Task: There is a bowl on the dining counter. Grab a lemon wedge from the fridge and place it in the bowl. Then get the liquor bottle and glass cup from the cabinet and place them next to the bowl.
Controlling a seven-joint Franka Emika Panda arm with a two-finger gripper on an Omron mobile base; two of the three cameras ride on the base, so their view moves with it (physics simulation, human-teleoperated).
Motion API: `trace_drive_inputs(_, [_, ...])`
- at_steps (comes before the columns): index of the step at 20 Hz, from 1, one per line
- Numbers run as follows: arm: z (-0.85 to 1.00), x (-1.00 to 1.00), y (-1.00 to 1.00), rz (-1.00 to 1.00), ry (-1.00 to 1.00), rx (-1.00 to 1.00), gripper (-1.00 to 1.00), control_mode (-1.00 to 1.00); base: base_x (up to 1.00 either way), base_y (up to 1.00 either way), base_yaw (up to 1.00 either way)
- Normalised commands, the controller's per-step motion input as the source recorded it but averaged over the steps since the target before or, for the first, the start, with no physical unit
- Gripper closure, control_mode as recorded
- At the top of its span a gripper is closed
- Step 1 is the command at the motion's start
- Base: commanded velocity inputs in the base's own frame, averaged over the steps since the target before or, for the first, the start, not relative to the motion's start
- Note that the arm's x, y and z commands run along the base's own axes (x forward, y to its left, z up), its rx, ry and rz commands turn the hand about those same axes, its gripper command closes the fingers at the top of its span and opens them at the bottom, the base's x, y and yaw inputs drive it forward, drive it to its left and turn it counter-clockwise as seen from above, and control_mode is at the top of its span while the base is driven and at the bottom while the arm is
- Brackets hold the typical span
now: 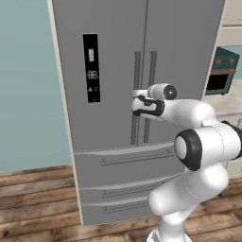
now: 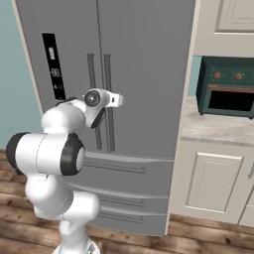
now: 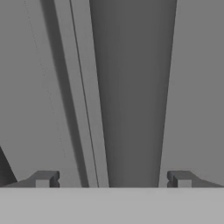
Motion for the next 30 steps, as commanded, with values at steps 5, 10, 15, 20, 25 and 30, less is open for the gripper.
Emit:
trace_drive_inputs(5, [0.0,0.18,-0.06,0.0,0.0,0.0,1.0,-1.0,0.0,0.0,0.0])
trace_drive_inputs(10, [-0.05,0.16,0.0,0.01,0.01,0.0,1.0,-1.0,0.0,0.0,0.0])
trace_drive_inputs(15, [-0.07,-0.01,-0.01,0.0,0.04,-0.01,1.0,-1.0,0.0,0.0,0.0])
trace_drive_inputs(20, [0.0,-0.31,-0.16,-0.04,0.0,0.0,1.0,-1.0,0.0,0.0,0.0])
trace_drive_inputs(25, [0.0,-0.67,-0.49,-0.14,-0.01,0.0,1.0,-1.0,0.0,0.0,0.0])
trace_drive_inputs(30, [0.0,-0.79,-0.56,-0.17,0.0,0.0,1.0,-1.0,0.0,0.0,0.0])
